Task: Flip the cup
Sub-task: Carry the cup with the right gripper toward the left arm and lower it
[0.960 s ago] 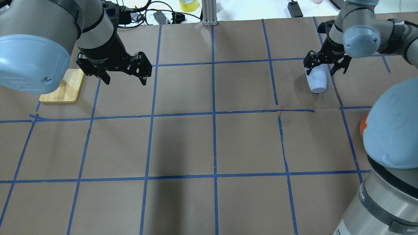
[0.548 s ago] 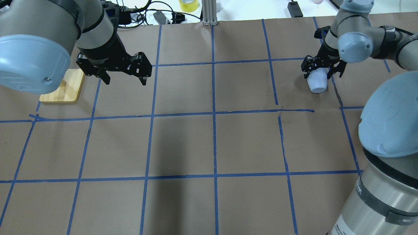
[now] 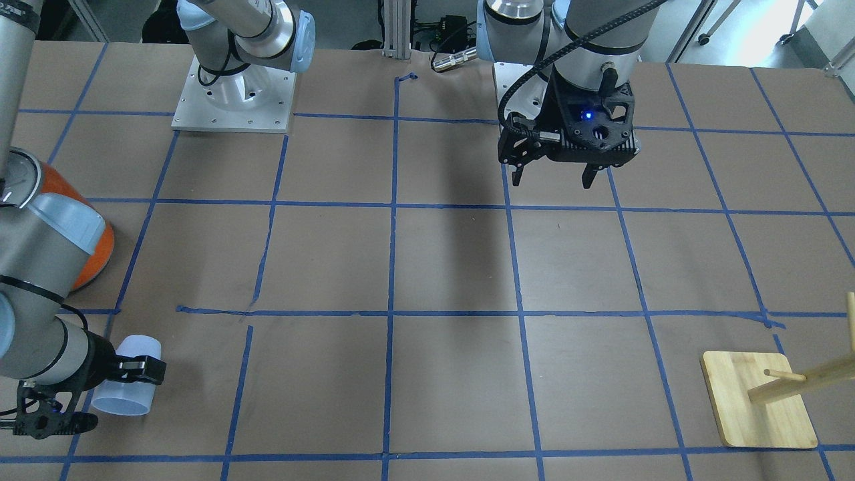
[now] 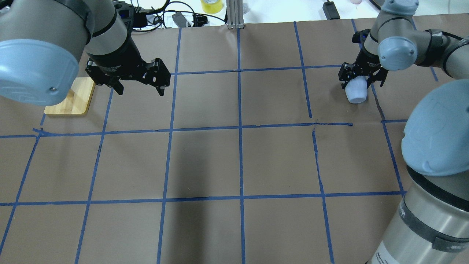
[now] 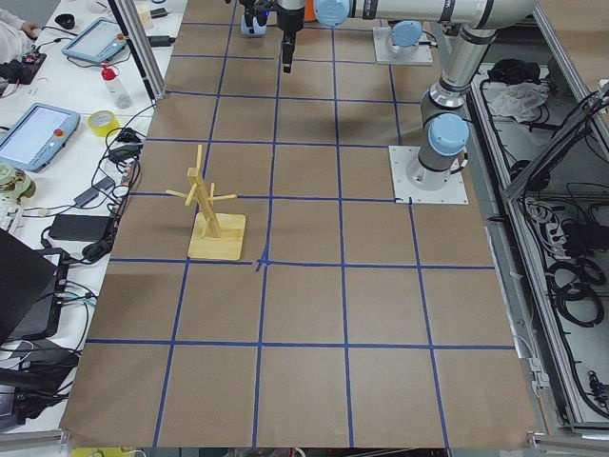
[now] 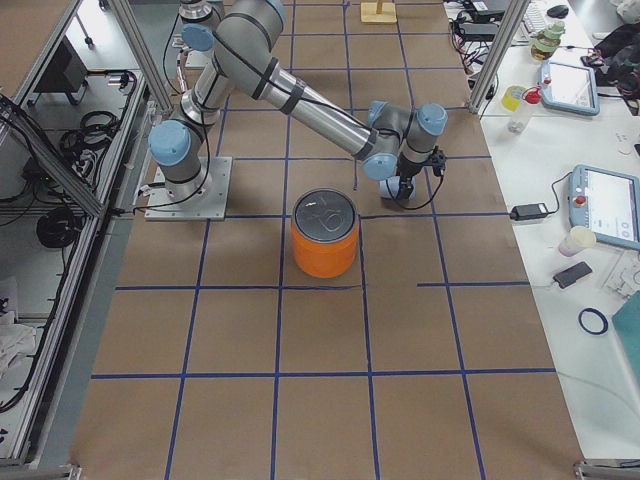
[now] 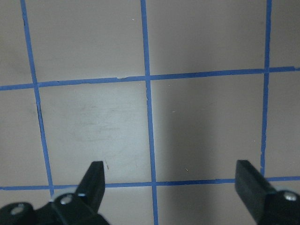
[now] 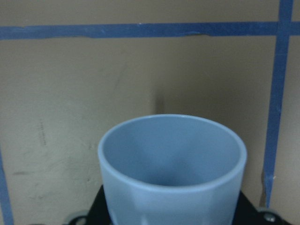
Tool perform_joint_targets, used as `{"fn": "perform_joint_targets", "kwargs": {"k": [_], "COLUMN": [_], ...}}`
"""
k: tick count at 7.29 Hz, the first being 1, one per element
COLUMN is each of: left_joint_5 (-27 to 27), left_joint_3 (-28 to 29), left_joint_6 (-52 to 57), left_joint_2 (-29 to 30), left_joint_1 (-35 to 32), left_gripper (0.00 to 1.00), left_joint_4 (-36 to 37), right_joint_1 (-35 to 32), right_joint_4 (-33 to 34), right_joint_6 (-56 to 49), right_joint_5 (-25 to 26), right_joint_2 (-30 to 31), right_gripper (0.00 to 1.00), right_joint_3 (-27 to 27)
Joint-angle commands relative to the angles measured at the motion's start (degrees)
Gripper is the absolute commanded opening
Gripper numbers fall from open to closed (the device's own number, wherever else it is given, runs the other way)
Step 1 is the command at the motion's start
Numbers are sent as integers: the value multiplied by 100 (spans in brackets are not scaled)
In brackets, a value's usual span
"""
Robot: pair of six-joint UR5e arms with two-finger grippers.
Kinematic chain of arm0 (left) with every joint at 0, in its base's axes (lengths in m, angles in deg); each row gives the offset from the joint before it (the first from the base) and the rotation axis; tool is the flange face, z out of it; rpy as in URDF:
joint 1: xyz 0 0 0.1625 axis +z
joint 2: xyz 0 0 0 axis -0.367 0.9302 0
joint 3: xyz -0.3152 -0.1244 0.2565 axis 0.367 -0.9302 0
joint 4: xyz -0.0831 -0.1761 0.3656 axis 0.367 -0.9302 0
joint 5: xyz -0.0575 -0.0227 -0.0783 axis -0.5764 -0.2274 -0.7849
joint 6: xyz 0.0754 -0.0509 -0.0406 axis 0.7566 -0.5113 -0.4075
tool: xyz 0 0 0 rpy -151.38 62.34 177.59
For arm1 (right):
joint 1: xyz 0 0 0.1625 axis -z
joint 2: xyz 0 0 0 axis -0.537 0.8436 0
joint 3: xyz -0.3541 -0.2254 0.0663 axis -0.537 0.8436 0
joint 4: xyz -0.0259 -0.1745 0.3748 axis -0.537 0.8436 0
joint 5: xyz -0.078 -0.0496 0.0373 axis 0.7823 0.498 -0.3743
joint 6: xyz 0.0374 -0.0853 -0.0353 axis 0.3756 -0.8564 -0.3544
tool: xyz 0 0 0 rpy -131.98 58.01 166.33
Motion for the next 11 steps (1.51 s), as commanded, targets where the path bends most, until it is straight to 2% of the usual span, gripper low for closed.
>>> {"fn": "perform_joint_targets", "kwargs": {"k": [1, 3, 5, 8, 9, 11], "left_joint_5": [4, 12, 21, 47, 39, 39], "left_joint_3": [0, 9, 17, 9, 17, 9], "left_joint_6": [0, 9, 9, 18, 26, 176], "left_joint_2": [7, 25, 25, 25, 25, 25], "left_joint_1": [-1, 7, 34, 43, 43, 43], "left_gripper": [100, 100, 100, 100, 100, 100], "left_joint_4": [0, 9, 9, 26, 18, 17], "right_joint_1": [-790, -1783, -2647, -3237, -3439, -3537], "right_joint_4": [-5, 48, 153, 698, 777, 1196], "right_joint_6": [-609, -681, -1502, -3427, -3928, -5246], "right_joint_5": [-39, -31, 30, -31, -22, -135], "right_joint_2": [362, 372, 311, 65, 47, -163], "right_gripper": [46, 46, 47, 47, 40, 42], "right_joint_3": [-60, -69, 10, 36, 19, -68]}}
